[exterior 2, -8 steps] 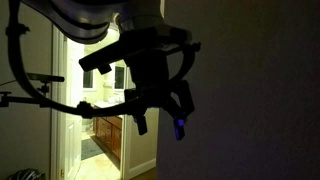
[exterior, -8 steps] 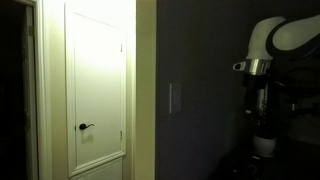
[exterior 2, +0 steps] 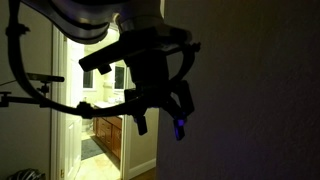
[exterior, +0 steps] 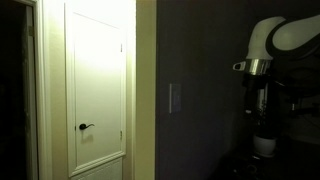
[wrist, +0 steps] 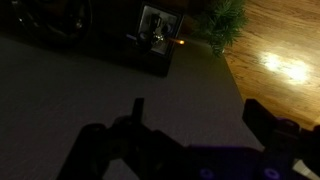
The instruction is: Switch on the light and then switch it off again
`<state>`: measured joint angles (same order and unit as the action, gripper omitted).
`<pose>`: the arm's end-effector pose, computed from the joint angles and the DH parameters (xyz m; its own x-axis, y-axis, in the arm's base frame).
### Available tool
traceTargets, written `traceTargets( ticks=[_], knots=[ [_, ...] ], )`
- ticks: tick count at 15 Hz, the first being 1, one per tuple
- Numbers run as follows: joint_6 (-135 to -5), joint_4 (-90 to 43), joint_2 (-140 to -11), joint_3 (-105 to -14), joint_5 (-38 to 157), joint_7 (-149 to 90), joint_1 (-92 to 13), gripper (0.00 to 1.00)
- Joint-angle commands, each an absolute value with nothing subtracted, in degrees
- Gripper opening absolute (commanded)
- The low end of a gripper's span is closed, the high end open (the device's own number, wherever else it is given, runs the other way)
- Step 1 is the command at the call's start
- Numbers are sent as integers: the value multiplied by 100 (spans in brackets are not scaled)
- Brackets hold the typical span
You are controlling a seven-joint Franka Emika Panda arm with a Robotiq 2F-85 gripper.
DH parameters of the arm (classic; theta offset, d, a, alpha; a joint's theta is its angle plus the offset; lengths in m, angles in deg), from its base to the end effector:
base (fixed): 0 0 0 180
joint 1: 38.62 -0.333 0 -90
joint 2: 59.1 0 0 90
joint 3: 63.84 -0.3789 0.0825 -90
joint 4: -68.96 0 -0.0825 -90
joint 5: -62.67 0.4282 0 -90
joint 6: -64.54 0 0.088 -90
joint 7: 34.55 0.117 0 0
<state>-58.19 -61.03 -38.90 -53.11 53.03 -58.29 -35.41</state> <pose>0.4725 -0.1349 0.5523 0.9526 0.2583 0.1606 0.2305 -0.9576 0.1728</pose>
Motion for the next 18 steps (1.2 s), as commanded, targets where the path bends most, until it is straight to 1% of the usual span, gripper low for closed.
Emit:
traceTargets(
  ticks=[1, 11, 18],
  knots=[
    [-5818, -6109, -3898, -5360, 5369, -5865, -3536, 100],
    [-6048, -6081, -4104, -5709, 5879, -5503, -3750, 100],
    [-7155, -6043, -4363, -6136, 5955, -4204, -3715, 100]
  ],
)
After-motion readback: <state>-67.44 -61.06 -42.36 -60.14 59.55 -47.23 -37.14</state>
